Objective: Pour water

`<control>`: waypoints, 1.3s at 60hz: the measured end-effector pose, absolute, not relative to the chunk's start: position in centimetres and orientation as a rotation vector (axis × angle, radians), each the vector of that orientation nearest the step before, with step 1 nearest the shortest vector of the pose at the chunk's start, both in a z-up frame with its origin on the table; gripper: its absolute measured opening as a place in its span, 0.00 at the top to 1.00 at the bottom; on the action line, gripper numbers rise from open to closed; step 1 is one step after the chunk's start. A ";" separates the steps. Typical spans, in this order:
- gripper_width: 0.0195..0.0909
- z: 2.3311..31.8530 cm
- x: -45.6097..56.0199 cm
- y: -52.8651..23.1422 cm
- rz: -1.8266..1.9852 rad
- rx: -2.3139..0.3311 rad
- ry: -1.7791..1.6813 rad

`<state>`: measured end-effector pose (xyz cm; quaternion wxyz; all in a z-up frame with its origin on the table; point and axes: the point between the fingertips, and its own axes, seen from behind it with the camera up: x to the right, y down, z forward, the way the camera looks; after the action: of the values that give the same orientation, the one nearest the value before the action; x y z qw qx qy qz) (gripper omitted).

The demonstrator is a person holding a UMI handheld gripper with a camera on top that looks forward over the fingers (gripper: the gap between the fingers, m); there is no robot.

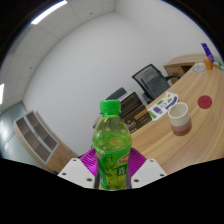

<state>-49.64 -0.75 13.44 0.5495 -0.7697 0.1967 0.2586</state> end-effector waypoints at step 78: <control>0.77 24.8 -26.9 7.4 0.492 -1.788 0.583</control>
<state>-26.95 7.39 24.77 0.5636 -0.7597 0.2477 0.2093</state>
